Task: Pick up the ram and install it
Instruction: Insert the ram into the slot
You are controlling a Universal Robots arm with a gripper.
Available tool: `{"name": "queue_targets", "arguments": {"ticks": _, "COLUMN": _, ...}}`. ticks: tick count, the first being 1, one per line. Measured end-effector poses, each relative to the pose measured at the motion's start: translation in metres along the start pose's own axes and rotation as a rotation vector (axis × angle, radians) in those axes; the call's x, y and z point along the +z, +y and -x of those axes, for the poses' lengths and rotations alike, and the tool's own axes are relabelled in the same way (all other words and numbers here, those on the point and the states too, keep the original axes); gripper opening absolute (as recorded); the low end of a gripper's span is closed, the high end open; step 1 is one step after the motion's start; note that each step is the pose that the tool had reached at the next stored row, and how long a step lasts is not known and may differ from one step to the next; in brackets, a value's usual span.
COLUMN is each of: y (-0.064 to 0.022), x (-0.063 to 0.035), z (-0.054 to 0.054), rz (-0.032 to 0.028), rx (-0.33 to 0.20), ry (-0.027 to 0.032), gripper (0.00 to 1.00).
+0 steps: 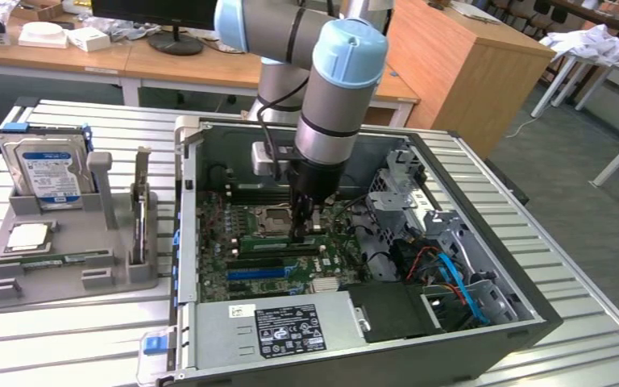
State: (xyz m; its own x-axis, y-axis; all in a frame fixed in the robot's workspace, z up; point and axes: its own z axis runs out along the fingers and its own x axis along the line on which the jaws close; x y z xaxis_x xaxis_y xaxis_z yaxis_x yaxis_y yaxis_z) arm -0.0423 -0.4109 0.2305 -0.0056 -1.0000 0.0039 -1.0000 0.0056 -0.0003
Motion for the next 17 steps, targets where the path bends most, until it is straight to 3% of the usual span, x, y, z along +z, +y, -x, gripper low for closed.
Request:
{"name": "queue_targets", "arguments": {"ticks": 15, "y": 0.0006, "x": 0.0028, "z": 0.0002, "rz": 0.0000, "rx": 0.000, "ry": -0.0002, "gripper": 0.12}}
{"name": "queue_targets", "arguments": {"ticks": 17, "y": 0.0006, "x": 0.0029, "z": 0.0002, "rz": 0.0001, "rx": 0.000, "ry": -0.0001, "gripper": 0.18}}
